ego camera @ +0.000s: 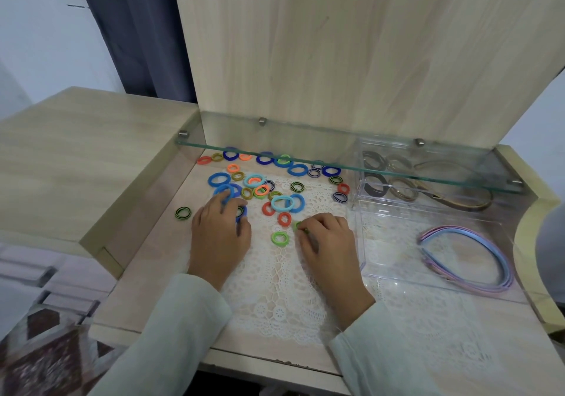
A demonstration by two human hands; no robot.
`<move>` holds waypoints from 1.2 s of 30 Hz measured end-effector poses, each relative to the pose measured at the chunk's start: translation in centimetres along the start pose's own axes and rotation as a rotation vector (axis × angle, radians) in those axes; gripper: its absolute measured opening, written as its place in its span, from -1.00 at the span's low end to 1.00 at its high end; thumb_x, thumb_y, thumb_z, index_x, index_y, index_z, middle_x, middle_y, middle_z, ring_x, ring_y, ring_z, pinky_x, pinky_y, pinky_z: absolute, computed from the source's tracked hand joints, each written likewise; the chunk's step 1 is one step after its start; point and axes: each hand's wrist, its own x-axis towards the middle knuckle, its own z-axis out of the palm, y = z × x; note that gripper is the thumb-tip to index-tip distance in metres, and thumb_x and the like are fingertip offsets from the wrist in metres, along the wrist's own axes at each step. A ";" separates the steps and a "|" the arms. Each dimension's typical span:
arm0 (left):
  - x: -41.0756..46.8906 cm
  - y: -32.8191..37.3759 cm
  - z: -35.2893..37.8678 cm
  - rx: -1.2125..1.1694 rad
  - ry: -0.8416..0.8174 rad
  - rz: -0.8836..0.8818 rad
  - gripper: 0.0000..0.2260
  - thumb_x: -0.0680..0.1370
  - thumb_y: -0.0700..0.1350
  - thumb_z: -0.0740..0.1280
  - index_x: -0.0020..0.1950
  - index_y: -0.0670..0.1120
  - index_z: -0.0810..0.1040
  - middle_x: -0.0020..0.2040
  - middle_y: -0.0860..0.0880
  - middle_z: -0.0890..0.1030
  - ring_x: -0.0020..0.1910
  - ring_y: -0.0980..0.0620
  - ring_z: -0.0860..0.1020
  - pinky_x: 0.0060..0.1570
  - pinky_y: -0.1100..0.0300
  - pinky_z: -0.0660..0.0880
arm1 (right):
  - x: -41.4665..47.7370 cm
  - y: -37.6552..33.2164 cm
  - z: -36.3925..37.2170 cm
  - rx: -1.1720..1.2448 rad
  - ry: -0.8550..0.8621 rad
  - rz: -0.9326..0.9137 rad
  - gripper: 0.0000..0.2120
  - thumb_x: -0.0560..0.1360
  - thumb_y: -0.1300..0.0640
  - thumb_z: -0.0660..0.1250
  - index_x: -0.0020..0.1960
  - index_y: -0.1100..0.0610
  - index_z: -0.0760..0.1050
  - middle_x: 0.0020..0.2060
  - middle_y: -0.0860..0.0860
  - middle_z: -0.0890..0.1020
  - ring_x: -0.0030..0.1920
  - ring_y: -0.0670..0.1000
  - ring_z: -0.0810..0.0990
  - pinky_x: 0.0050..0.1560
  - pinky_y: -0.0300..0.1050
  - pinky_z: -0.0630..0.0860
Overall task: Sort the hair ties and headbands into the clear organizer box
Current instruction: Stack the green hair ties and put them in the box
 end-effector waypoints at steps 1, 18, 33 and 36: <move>0.0 0.0 -0.1 -0.007 0.000 -0.007 -0.72 0.44 -0.14 0.29 0.13 -0.10 0.61 0.26 -0.18 0.56 0.20 -0.19 0.56 0.11 -0.15 0.52 | 0.0 -0.1 -0.1 0.023 0.001 -0.004 -0.94 0.48 0.15 0.39 -0.05 0.06 0.60 -0.09 -0.04 0.58 -0.05 0.01 0.47 -0.08 -0.02 0.48; 1.3 0.1 -0.4 -0.171 -0.070 -0.035 -0.62 0.44 -0.21 0.34 0.26 -0.16 0.54 0.33 -0.16 0.48 0.34 -0.14 0.45 0.24 -0.09 0.48 | -0.1 -1.4 -0.9 0.073 -0.148 -0.147 -0.78 0.51 -0.02 0.33 0.15 -0.06 0.50 0.04 -0.21 0.58 0.12 -0.07 0.42 0.07 -0.07 0.35; 4.0 0.1 1.9 0.027 0.090 0.181 -0.79 0.48 -0.05 0.33 0.08 0.03 0.66 0.14 0.03 0.61 0.13 0.02 0.56 0.06 0.02 0.38 | 0.0 -1.8 -1.2 0.074 -0.143 -0.106 -0.72 0.47 -0.04 0.26 0.16 -0.06 0.54 0.05 -0.20 0.57 0.13 -0.07 0.43 0.11 -0.09 0.32; 4.1 -0.1 2.1 0.039 0.084 0.181 -0.80 0.49 -0.03 0.33 0.05 0.01 0.67 0.14 0.02 0.62 0.12 -0.01 0.57 0.04 0.00 0.42 | 0.0 -1.8 -1.3 0.101 -0.120 -0.064 -0.73 0.49 -0.04 0.25 0.16 -0.05 0.54 0.05 -0.21 0.56 0.14 -0.10 0.41 0.12 -0.12 0.31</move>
